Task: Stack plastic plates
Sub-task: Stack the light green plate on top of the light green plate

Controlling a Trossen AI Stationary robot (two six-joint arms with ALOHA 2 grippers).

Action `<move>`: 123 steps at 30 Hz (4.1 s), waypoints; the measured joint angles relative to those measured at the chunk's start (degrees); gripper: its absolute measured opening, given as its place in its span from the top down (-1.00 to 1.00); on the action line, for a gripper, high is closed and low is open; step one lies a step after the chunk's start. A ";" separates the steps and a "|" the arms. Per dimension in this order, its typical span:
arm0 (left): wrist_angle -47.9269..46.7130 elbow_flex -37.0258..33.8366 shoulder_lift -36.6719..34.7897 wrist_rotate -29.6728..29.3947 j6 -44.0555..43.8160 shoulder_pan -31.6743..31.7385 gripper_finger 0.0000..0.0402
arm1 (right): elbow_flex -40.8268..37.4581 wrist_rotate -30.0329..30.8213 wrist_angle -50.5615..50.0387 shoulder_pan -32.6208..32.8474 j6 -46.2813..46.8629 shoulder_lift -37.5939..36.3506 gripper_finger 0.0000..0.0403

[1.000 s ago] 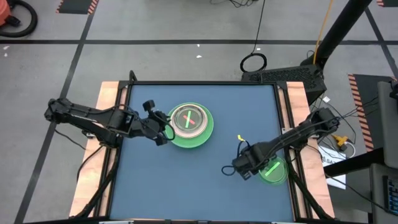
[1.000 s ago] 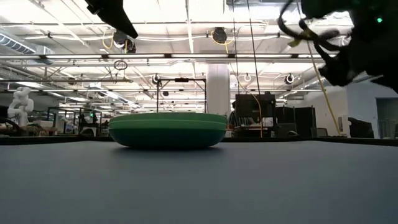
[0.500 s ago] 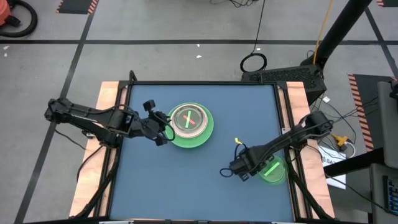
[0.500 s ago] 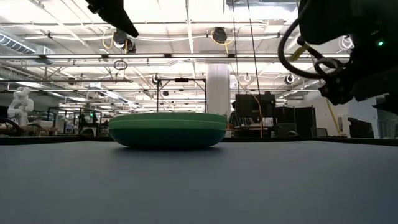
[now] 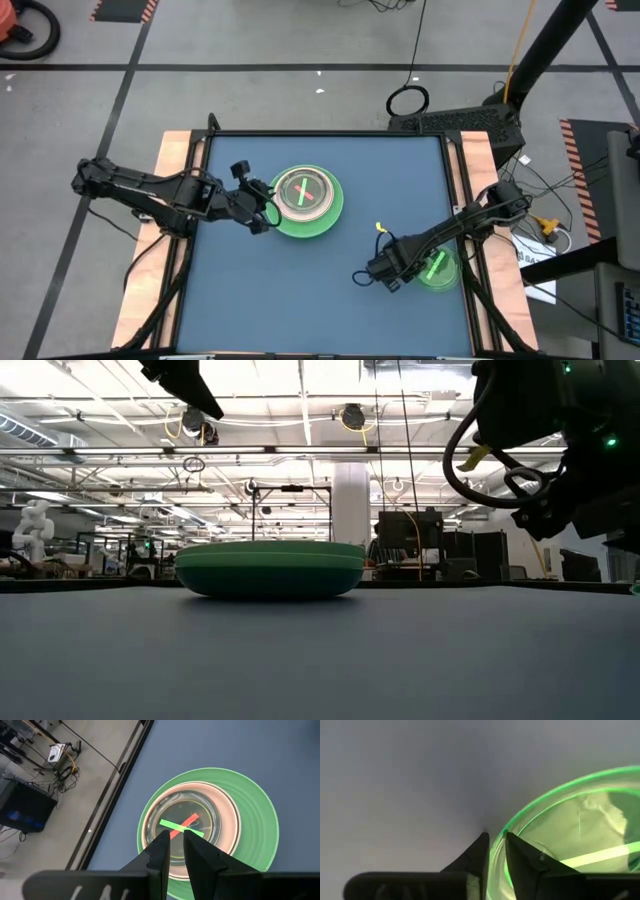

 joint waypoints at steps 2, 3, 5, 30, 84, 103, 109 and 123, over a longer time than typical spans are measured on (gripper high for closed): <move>0.00 0.00 0.00 0.00 0.04 0.01 0.69 | 0.00 0.42 0.08 0.00 -0.40 0.00 0.79; 0.00 0.00 0.00 0.00 0.04 -0.01 0.69 | 0.02 0.51 0.06 0.00 -0.58 0.02 0.83; 0.02 0.00 0.00 0.00 0.05 -0.01 0.69 | 0.31 0.99 -0.14 0.00 -1.67 0.11 0.91; 1.40 0.02 0.00 0.00 2.09 0.00 0.69 | 26.76 40.38 -11.53 -8.81 -51.18 0.17 1.00; 1.31 0.04 0.02 0.00 2.05 0.00 0.69 | 9.72 33.47 62.34 -25.21 -82.90 2.64 0.51; 3.98 0.04 0.02 0.00 5.14 0.01 0.69 | 7.96 29.69 68.29 -31.78 -69.53 6.08 0.51; 3.91 0.04 0.02 0.00 5.16 0.01 0.69 | 7.93 27.35 65.42 -31.71 -68.00 7.72 0.51; 3.67 0.04 0.02 0.02 5.09 0.01 0.69 | 7.96 22.49 63.41 -30.22 -66.54 7.69 0.51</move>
